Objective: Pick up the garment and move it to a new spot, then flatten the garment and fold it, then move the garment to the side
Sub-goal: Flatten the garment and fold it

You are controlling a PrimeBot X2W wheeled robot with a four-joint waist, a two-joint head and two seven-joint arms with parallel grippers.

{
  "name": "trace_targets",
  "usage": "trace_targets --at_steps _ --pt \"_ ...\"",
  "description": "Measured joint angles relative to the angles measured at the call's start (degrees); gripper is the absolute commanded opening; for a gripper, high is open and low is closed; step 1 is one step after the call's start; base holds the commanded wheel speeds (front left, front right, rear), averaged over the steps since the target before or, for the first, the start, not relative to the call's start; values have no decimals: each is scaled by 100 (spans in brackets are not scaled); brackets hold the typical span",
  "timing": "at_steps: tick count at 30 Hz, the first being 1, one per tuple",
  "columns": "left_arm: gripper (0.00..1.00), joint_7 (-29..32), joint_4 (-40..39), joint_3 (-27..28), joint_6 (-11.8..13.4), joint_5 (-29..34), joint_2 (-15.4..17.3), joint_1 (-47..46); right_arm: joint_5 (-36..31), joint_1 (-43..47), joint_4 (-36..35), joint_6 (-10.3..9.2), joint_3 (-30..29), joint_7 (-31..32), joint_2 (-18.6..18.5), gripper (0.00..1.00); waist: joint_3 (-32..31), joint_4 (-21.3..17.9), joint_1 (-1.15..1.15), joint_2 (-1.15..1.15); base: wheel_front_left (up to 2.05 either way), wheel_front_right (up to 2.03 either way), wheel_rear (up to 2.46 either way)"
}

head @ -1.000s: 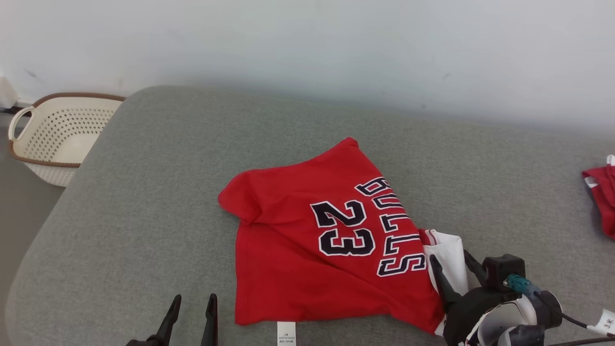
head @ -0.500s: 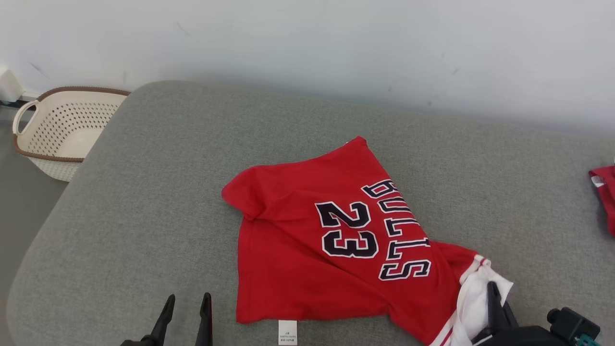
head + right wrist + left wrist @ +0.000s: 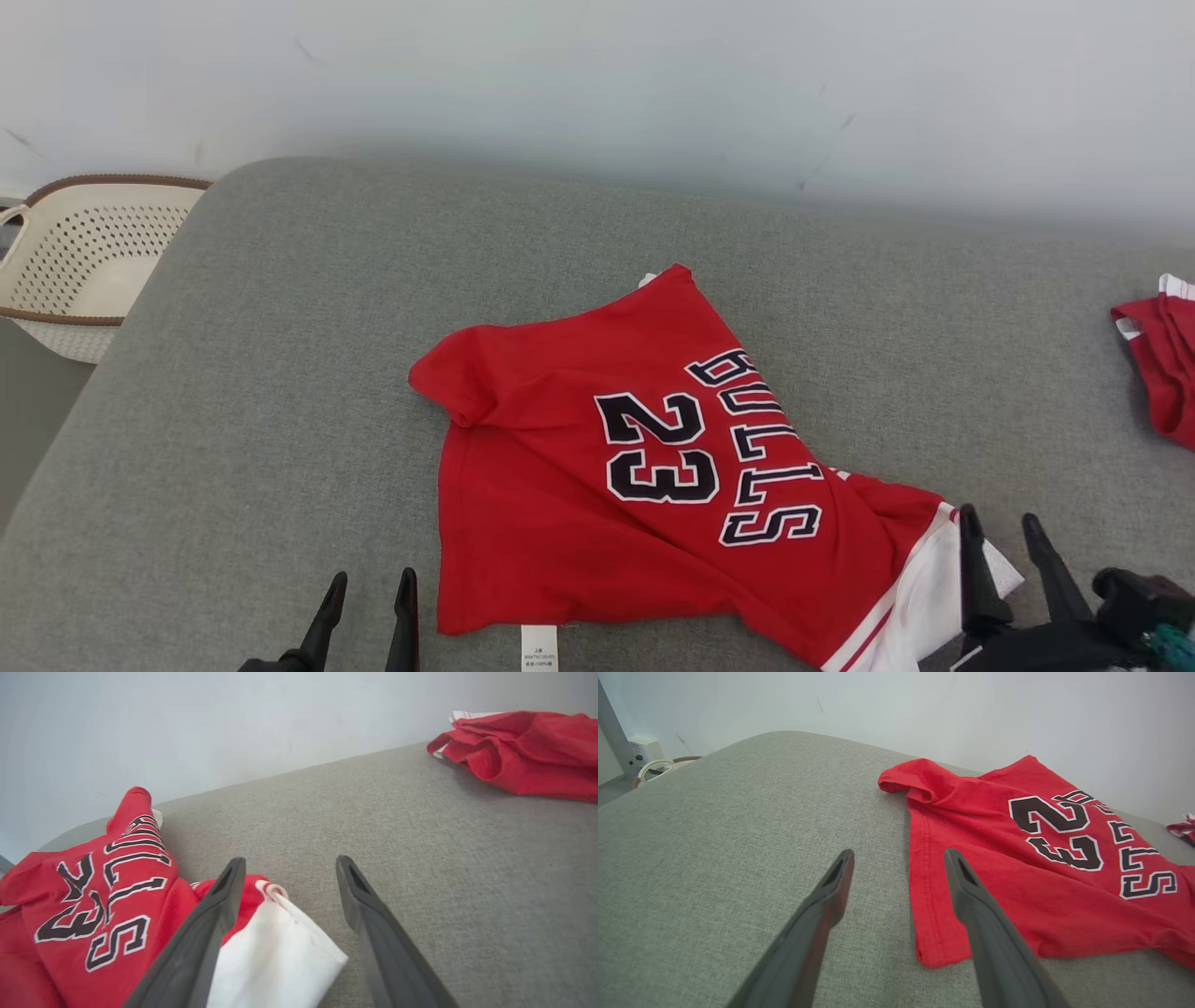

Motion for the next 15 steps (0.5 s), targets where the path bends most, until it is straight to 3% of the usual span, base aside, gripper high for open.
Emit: trace_targets --at_steps 6,15 --pt "100 0 18 -78 16 -63 -2 -10 -419 -19 -272 0 330 716 132 100 -32 87 0 0 0 0 0" --pt "100 0 8 -77 44 -100 1 -5 -894 407 -435 0 223 1324 322 100 -39 187 0 0 0 0 0"
